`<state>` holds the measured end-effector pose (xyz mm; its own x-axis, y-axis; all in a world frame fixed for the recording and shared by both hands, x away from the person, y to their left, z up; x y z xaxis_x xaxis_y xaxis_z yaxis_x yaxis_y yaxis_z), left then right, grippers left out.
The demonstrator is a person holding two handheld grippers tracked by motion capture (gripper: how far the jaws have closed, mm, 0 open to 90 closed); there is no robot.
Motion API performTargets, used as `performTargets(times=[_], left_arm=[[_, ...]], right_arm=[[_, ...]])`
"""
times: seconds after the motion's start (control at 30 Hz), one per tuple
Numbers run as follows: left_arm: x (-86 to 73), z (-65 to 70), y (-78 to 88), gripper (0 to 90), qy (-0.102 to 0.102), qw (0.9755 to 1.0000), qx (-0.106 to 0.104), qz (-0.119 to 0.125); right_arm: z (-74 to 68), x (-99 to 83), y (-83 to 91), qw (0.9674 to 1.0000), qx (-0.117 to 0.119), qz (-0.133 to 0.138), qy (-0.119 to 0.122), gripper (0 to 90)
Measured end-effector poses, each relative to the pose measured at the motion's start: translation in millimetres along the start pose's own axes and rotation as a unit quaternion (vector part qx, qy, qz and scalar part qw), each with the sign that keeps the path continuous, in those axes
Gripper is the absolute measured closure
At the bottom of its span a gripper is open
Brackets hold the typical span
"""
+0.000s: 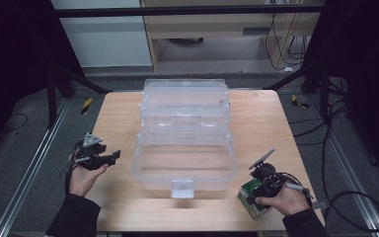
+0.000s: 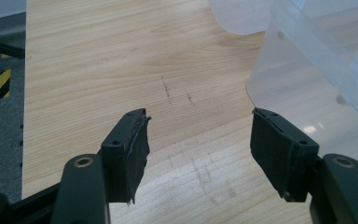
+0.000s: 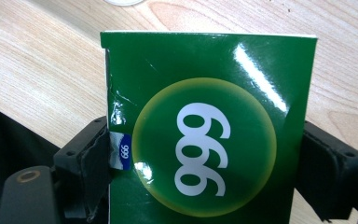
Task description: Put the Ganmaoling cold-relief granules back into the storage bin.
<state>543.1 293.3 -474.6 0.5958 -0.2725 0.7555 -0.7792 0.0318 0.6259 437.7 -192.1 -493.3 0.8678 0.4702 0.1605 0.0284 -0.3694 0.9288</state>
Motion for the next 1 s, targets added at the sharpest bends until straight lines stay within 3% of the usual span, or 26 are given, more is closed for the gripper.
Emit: performTargets(times=[0.63, 1.0], left_arm=[[-1.3, 1.3, -1.8, 35.4, -0.002, 1.0, -0.001, -0.004], [-1.4, 2.3, -2.3, 35.3, -0.002, 1.0, -0.001, -0.005]], right_arm=[[6.3, 5.3, 29.9, 0.9991, -0.011, 0.04, 0.014, 17.0], [7.0, 16.3, 61.8, 0.995, -0.01, 0.097, 0.022, 17.0]])
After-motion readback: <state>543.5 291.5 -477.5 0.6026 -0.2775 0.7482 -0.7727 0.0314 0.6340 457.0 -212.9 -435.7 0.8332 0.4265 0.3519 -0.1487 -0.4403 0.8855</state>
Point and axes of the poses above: each handheld gripper's, and its own axes: y roughly backward along the jaws, x roughly out of its top, z roughly to its right, the point moved 7 cm from there along -y, roughly forward along the jaws, and after that the axes turned 15 degrees about x, right-handed, at the moved point
